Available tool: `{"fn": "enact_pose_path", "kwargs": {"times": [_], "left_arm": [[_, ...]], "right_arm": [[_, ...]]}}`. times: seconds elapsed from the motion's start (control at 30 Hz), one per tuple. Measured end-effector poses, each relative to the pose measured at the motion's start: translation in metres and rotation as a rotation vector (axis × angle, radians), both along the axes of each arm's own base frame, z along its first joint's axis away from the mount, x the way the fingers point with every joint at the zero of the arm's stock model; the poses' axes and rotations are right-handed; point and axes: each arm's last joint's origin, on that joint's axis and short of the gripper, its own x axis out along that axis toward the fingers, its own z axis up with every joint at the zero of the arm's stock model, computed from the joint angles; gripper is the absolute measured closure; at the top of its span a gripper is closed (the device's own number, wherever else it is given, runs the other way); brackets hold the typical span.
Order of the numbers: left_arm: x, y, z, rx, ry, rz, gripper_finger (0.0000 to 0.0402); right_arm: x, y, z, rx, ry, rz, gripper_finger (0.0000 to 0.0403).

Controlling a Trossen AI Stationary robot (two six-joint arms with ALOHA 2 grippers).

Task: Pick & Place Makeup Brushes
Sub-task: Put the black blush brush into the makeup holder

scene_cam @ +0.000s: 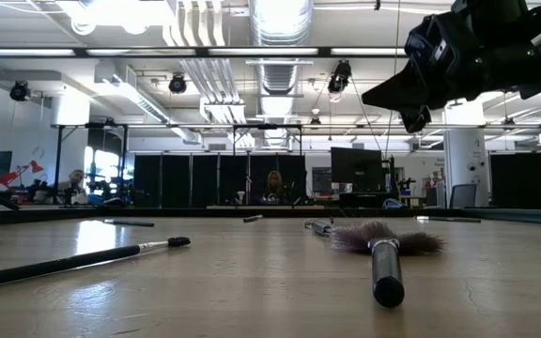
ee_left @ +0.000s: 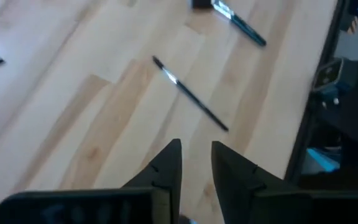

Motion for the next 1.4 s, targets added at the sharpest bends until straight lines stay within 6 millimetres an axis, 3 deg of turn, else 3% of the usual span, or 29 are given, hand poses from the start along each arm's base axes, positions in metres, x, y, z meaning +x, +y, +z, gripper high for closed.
{"fn": "enact_pose_path", "kwargs": {"times": [0.17,0.4,0.67,0.8,1.0,1.2,1.4], "left_arm": [[0.026,0.019,-0.005,0.031,-0.055,0.091,0.0334],[0.088,0.054,-0.037,-0.045,-0.218,0.072,0.0394],[0.129,0.128,-0.082,-0.114,-0.427,0.247,0.0398],[0.148,0.16,-0.094,-0.087,-0.459,0.284,0.0386],[0.18,0.197,-0.108,-0.045,-0.435,0.376,0.0335],[0.219,0.216,-0.123,-0.02,-0.332,0.45,0.0284],[0.251,0.228,-0.135,-0.021,-0.156,0.573,0.0262]], "right_arm": [[-0.001,0.0,-0.003,-0.027,0.038,0.003,0.0394],[-0.009,0.0,-0.019,-0.046,0.095,-0.023,0.0394],[-0.023,0.005,-0.042,-0.032,0.17,-0.096,0.0394],[-0.025,0.004,-0.046,-0.041,0.182,-0.113,0.0394],[-0.025,0.004,-0.045,-0.064,0.185,-0.109,0.0394],[-0.025,0.004,-0.045,-0.064,0.183,-0.109,0.0394],[-0.025,0.004,-0.045,-0.064,0.184,-0.108,0.0394]]}}
